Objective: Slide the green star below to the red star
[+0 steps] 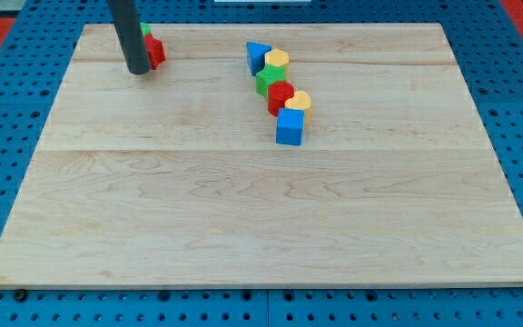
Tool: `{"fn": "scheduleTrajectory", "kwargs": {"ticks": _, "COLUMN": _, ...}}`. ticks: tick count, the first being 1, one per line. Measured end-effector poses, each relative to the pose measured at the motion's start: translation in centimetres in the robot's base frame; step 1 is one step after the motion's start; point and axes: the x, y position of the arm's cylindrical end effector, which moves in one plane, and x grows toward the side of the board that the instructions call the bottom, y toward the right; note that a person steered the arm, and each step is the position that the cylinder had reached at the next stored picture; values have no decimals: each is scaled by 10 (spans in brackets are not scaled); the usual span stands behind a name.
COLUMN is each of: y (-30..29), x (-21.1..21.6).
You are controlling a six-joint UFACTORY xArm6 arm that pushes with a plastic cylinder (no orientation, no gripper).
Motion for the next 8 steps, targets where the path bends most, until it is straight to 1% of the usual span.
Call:
{"fn": "scheduleTrajectory", "kwargs": {"ticks": 1, "y": 32, "x": -13}}
{"fn": "scheduleTrajectory", "kwargs": {"ticks": 2, "y": 28, "x": -57}}
{"fn": "scheduleTrajectory", "kwargs": {"ticks": 3, "y": 47, "x": -100}}
{"fn": "scheduleTrajectory", "kwargs": {"ticks": 4, "y": 156, "x": -109}}
{"fn": "scheduleTrajectory", "kwargs": {"ticks": 5, "y": 275, "x": -87}}
{"fn": "scheduleTrajectory", "kwargs": {"ticks": 6, "y": 313, "x": -6}}
{"fn": "scheduleTrajectory", "kwargs": {"ticks": 7, "y": 267, "x": 17}}
{"fn": "scheduleTrajectory", "kwargs": {"ticks": 8, "y": 189, "x": 17}}
